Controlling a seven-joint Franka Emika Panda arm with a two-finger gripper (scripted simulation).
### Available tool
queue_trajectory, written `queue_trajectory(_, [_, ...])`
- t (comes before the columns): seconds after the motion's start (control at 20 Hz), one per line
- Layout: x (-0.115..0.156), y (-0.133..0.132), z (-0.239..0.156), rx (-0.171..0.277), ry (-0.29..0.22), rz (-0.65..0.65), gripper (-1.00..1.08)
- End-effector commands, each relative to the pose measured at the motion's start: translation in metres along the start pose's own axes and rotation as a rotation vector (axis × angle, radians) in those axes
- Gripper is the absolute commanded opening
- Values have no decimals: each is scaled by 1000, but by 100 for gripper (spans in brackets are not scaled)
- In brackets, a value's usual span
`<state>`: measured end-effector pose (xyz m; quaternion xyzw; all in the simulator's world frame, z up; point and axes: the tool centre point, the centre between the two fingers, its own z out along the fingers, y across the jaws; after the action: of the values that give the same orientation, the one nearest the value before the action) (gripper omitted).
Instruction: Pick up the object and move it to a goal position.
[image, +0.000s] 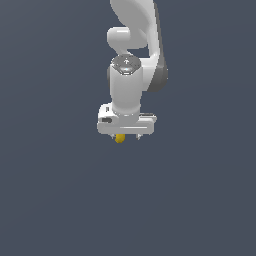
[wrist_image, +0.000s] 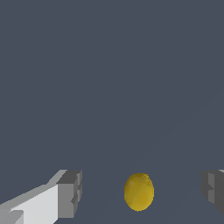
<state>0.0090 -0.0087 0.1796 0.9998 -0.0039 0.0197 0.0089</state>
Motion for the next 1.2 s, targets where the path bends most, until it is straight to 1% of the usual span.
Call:
queue_trajectory(0.0, [0, 0, 0, 0, 0, 0, 100])
queue_trajectory(0.15, [0, 5, 0, 0, 2, 11, 100])
queue_trajectory(0.35, [-1, 24, -3, 1, 11, 56, 100])
queue_trajectory(0.5, [-1, 32, -5, 1, 15, 78, 100])
queue_trajectory(0.85, [-5, 31, 1, 2, 12, 58, 100])
queue_trajectory(1.15, [-22, 32, 21, 4, 2, -7, 100])
